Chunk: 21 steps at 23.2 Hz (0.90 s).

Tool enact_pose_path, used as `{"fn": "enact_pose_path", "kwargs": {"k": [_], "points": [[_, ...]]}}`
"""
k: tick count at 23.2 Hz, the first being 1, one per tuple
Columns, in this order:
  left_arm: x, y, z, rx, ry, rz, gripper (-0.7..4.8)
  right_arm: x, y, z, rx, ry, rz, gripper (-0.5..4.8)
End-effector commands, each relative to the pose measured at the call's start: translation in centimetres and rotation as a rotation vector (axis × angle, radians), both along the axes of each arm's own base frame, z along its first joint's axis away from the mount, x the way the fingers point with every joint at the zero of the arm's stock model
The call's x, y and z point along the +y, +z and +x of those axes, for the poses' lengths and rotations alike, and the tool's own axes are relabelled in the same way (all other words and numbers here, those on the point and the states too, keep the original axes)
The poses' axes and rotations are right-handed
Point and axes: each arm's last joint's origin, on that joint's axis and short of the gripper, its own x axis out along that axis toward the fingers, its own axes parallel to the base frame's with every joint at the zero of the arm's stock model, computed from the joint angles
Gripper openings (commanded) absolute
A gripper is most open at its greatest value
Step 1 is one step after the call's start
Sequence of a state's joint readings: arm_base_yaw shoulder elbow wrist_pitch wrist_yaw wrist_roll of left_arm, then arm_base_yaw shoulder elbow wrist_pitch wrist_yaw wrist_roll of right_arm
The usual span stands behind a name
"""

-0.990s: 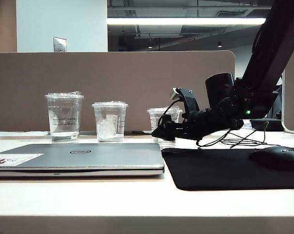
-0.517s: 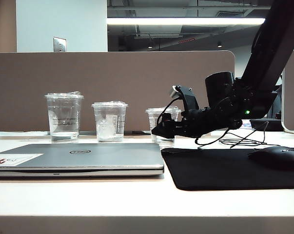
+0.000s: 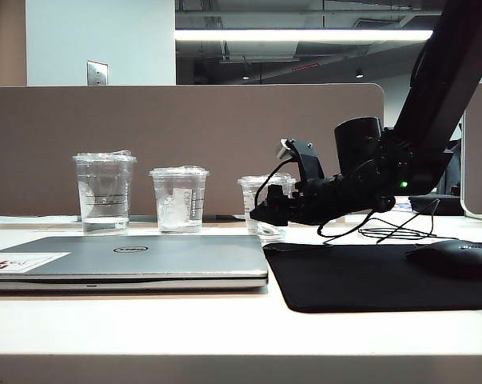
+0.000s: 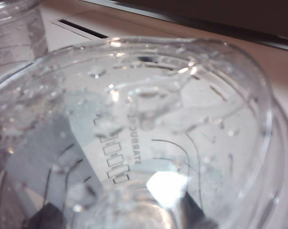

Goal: Pick up the coffee cup on the right and place it on the right side of the laptop.

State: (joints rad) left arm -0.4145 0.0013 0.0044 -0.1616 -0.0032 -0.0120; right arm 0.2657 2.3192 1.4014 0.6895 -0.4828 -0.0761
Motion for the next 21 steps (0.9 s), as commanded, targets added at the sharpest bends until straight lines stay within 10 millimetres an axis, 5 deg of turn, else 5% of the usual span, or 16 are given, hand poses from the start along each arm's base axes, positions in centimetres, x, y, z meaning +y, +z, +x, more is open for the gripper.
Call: {"fn": "enact_pose_path", "kwargs": {"k": [1,12,21], "points": [[0.0,0.0,0.0,0.002,-0.001,0.005,-0.05,0.1,1.5,0.1,-0.039,0.011,0.054,3.02],[0.0,0.0,0.0,0.000,-0.001,0.004,-0.05,-0.4,6.8,-1.9,-0.074,0.010,0.069,3.02],[-0.4,0.5,-0.1,-0.041,-0.041,-0.015,-0.05,-2.2,9.3,-8.2,-0.063,-0.020,0.060,3.01]]}}
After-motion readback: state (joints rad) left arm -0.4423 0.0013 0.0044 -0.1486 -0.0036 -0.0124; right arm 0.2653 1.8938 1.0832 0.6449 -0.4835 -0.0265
